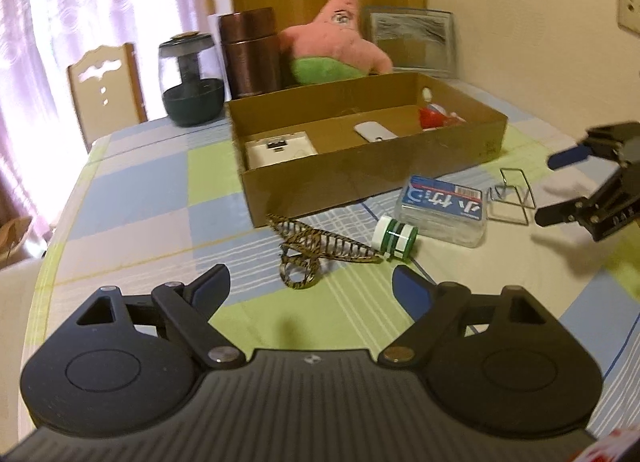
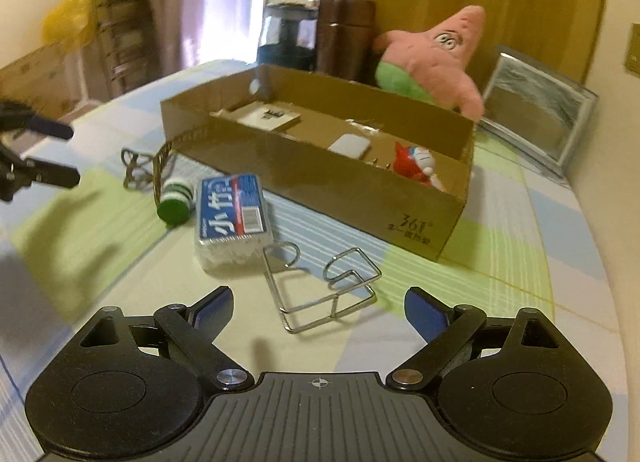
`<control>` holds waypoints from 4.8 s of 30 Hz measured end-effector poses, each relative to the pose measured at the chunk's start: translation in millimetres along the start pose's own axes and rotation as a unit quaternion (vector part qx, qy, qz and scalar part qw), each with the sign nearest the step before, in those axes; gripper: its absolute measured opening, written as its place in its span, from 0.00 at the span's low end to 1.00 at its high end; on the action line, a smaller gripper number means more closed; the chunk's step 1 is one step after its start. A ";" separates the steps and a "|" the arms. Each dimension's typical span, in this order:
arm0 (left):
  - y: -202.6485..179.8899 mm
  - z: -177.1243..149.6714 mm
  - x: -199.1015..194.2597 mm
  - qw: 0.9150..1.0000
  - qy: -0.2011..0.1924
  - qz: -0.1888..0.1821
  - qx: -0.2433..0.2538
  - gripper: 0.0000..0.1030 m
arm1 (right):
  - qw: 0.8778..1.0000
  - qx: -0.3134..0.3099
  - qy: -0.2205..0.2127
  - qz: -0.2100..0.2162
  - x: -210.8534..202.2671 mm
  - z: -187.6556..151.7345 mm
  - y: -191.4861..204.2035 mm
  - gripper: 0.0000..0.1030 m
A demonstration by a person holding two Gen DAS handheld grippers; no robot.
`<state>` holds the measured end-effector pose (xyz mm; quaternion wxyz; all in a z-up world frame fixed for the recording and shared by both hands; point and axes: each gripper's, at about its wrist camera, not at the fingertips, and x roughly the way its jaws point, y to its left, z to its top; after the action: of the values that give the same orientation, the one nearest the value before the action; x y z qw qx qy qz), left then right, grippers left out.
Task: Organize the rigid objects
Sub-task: 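Move the right tool down over the silver wire stand, then close the left tool on the leopard-print claw clip while the right tool grasps the wire stand, then carry the wire stand and claw clip over the box with both tools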
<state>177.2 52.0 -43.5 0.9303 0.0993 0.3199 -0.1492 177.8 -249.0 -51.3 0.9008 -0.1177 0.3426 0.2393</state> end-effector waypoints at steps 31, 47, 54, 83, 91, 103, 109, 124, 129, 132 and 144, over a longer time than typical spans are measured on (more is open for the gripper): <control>-6.4 6.5 27.0 1.000 0.010 -0.027 0.009 0.83 | 0.996 -0.047 -0.007 0.081 37.9 3.1 -23.6 0.66; -0.8 7.1 44.9 0.999 0.018 -0.007 0.030 0.83 | 0.999 0.030 0.005 0.036 11.4 17.7 -19.0 0.65; 8.9 10.1 61.4 0.999 0.027 -0.006 0.034 0.75 | 0.997 0.071 -0.008 0.004 -11.2 29.3 -9.7 0.65; 19.1 21.5 80.0 0.997 0.062 -0.044 0.018 0.25 | 0.997 0.070 -0.024 -0.020 -13.1 39.3 4.2 0.65; 13.8 26.7 58.9 0.997 0.068 -0.040 0.010 0.25 | 0.996 0.076 -0.040 -0.023 -17.9 47.4 5.8 0.65; 4.0 52.2 15.3 1.000 0.013 -0.024 0.010 0.25 | 0.992 0.104 -0.073 -0.027 -25.0 64.6 9.1 0.65; -3.5 74.6 4.8 1.000 -0.021 -0.024 -0.001 0.25 | 0.987 0.126 -0.095 -0.036 -25.6 79.1 6.3 0.65; -2.9 130.8 26.6 0.998 -0.054 -0.005 -0.033 0.25 | 0.972 0.179 -0.137 -0.072 -20.2 120.2 -12.6 0.65; -0.6 141.5 38.8 0.997 -0.057 0.004 -0.042 0.25 | 0.969 0.190 -0.137 -0.083 -15.4 124.0 -14.8 0.65; -0.7 146.2 47.2 0.998 -0.055 0.012 -0.041 0.25 | 0.968 0.194 -0.137 -0.085 -12.0 128.0 -15.9 0.65; 4.1 152.7 80.8 0.998 -0.036 0.013 -0.056 0.25 | 0.966 0.200 -0.136 -0.094 16.2 145.6 -24.4 0.65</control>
<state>325.6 -4.2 24.8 0.9474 0.0457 0.2923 -0.1221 282.6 -209.5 46.3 0.9624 0.0673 0.2456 0.0941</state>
